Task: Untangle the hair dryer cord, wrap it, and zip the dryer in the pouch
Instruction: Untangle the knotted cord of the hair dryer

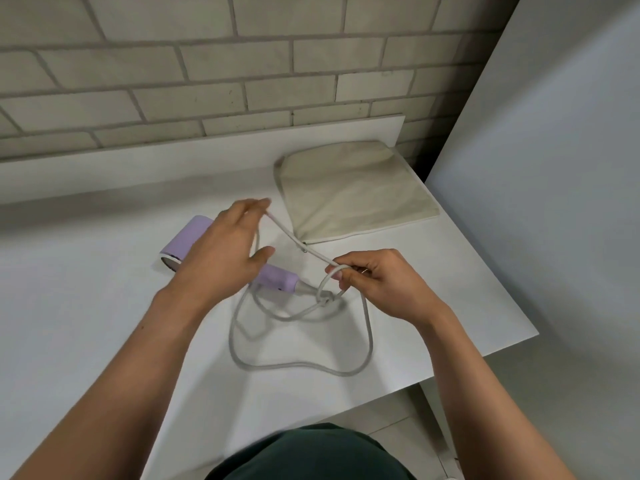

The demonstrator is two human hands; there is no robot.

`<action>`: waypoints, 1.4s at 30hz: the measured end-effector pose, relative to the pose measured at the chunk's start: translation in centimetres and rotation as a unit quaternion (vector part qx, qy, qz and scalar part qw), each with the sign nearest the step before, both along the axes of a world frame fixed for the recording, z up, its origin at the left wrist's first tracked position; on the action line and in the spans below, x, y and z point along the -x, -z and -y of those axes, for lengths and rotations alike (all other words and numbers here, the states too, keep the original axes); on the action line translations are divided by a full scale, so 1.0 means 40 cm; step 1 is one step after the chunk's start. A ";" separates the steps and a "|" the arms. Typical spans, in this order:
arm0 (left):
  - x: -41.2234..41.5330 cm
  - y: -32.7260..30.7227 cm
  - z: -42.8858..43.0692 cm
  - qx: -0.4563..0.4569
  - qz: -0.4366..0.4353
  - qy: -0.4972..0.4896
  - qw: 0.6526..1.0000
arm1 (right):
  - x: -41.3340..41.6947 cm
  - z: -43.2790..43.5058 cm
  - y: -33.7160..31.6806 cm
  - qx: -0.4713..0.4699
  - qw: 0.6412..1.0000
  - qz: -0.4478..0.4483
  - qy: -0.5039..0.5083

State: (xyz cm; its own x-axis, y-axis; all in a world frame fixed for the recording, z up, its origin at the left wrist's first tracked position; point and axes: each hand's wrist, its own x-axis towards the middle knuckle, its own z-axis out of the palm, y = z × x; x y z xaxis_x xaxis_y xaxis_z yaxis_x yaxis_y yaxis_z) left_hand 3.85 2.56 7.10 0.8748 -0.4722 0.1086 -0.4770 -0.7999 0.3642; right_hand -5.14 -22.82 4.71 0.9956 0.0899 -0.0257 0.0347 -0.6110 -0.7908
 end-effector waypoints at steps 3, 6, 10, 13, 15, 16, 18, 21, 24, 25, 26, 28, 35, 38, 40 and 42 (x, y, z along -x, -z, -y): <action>0.009 0.004 0.034 0.014 0.092 0.127 0.988 | -0.005 0.001 -0.005 0.006 1.000 0.009 -0.005; 0.016 0.007 0.069 -0.037 0.173 0.193 0.965 | -0.003 0.004 -0.016 0.004 1.000 0.020 -0.014; 0.020 -0.010 0.079 -0.059 0.246 0.212 0.944 | 0.006 0.007 -0.025 0.008 0.999 0.034 -0.015; 0.020 -0.017 0.074 -0.076 0.235 0.229 0.941 | 0.009 0.005 -0.023 0.005 0.999 0.040 -0.011; 0.024 -0.015 0.076 -0.048 0.217 0.260 0.940 | 0.009 0.001 -0.022 -0.003 0.999 0.037 -0.011; 0.029 -0.014 0.078 -0.027 0.214 0.261 0.941 | 0.009 -0.002 -0.022 -0.007 0.999 0.037 -0.009; 0.046 -0.018 0.084 0.026 0.207 0.222 0.953 | 0.010 -0.007 -0.023 -0.031 0.999 0.039 0.007; 0.061 -0.035 0.081 0.163 0.160 0.085 0.970 | 0.010 0.002 -0.020 -0.074 0.996 0.025 0.039; 0.048 -0.062 0.056 0.286 0.104 -0.036 0.952 | 0.014 0.015 -0.007 -0.049 0.998 0.004 0.044; 0.036 -0.067 0.043 0.273 0.077 -0.058 0.957 | 0.015 0.017 -0.005 -0.046 0.998 0.000 0.046; 0.024 -0.067 0.029 0.232 0.042 -0.068 0.969 | 0.016 0.019 -0.004 -0.043 0.998 0.000 0.049; 0.009 -0.058 -0.001 0.120 -0.022 -0.056 0.991 | 0.015 0.024 -0.002 -0.034 0.998 -0.002 0.051; 0.038 -0.065 0.031 0.003 -0.007 0.156 0.988 | 0.004 0.007 -0.027 0.005 1.000 -0.003 0.001; 0.059 -0.054 0.078 -0.027 -0.035 0.202 0.978 | 0.004 0.005 -0.039 0.006 1.000 0.007 -0.007; 0.068 -0.040 0.097 0.010 -0.023 0.180 0.983 | 0.008 0.010 -0.039 -0.006 1.000 0.007 0.007; 0.069 -0.034 0.098 0.104 -0.009 0.122 0.987 | 0.012 0.017 -0.034 -0.032 0.999 0.006 0.037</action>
State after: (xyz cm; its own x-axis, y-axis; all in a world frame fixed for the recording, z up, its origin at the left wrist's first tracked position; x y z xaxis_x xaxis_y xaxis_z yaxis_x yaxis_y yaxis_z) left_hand 1.08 -1.35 8.45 0.7402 -0.6384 0.2112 -0.6385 -0.5689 0.5184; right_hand -5.64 -23.49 6.06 0.9998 0.0165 -0.0097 0.0012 -0.5603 -0.8283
